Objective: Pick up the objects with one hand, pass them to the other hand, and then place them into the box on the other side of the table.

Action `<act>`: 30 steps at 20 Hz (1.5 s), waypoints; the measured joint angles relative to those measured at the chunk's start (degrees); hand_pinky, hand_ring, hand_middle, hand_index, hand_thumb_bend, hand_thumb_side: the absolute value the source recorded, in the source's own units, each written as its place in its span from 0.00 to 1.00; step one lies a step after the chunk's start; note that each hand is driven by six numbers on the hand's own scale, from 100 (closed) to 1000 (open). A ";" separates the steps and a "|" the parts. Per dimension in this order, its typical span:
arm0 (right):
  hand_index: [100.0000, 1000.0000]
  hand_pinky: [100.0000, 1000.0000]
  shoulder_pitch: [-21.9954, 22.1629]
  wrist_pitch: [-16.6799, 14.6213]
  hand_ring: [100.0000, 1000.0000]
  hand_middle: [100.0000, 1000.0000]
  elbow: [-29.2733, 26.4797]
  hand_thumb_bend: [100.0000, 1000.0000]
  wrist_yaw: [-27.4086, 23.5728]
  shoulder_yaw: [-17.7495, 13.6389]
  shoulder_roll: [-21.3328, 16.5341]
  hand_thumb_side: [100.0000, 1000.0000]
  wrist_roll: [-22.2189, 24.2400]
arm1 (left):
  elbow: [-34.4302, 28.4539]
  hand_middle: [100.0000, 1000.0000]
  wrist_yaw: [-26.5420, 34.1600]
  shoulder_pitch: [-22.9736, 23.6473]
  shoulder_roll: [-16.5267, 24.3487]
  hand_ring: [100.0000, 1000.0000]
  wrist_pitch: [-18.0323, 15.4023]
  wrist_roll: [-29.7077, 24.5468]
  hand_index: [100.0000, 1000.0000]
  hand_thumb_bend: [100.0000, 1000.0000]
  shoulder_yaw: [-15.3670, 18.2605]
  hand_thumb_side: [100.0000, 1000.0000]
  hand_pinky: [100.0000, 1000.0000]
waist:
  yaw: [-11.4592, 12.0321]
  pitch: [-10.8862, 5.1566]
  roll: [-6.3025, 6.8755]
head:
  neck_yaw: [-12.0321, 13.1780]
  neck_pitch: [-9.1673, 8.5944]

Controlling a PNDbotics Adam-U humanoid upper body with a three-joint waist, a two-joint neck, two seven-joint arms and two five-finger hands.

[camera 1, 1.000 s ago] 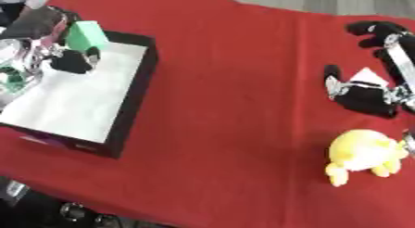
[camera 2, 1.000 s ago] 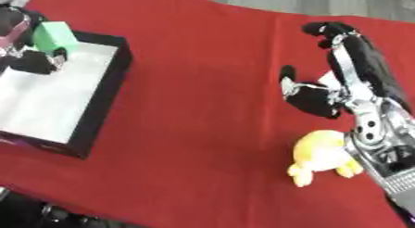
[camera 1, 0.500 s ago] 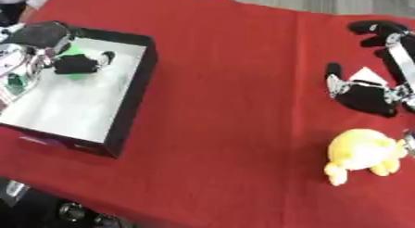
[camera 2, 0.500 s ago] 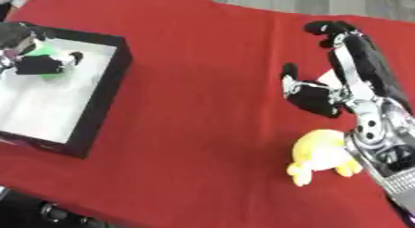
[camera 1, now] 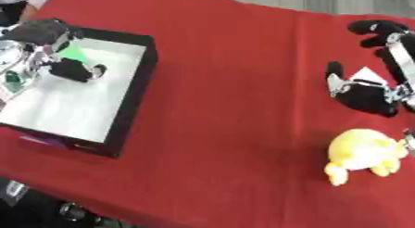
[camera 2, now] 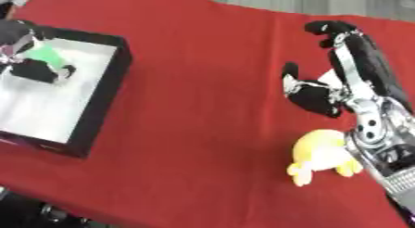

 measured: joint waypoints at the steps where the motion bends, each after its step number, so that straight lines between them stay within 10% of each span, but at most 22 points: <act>1: 0.84 0.83 0.01 0.00 0.82 0.81 0.00 0.05 0.00 -0.01 -0.12 0.00 -0.01 | -0.79 0.75 0.77 -0.02 -0.01 0.76 0.59 0.57 0.83 0.00 0.46 0.18 0.93 | 0.05 0.00 0.00 | -0.30 0.03; 18: 0.83 0.84 0.76 -2.12 0.82 0.82 -0.01 0.00 -4.76 -3.56 -6.56 0.00 5.94 | -13.30 0.55 31.68 0.76 -0.01 0.49 -2.67 24.45 0.59 0.00 5.22 0.18 0.78 | -1.75 -1.16 0.00 | -7.56 1.54; 25: 0.88 0.85 2.47 0.39 0.85 0.84 -0.02 0.21 -3.89 -4.97 -9.13 0.30 12.14 | -13.28 0.59 36.49 1.08 -0.03 0.56 -5.55 30.42 0.68 0.00 5.17 0.21 0.77 | -2.01 -1.16 0.02 | -8.97 1.54; 30: 0.89 0.87 2.44 5.09 0.86 0.84 -0.02 0.27 -0.29 -5.66 -10.06 0.41 18.14 | -12.26 0.68 38.23 1.06 -0.26 0.62 -8.29 31.19 0.75 0.00 5.15 0.42 0.83 | -2.28 -1.16 0.02 | -9.65 1.54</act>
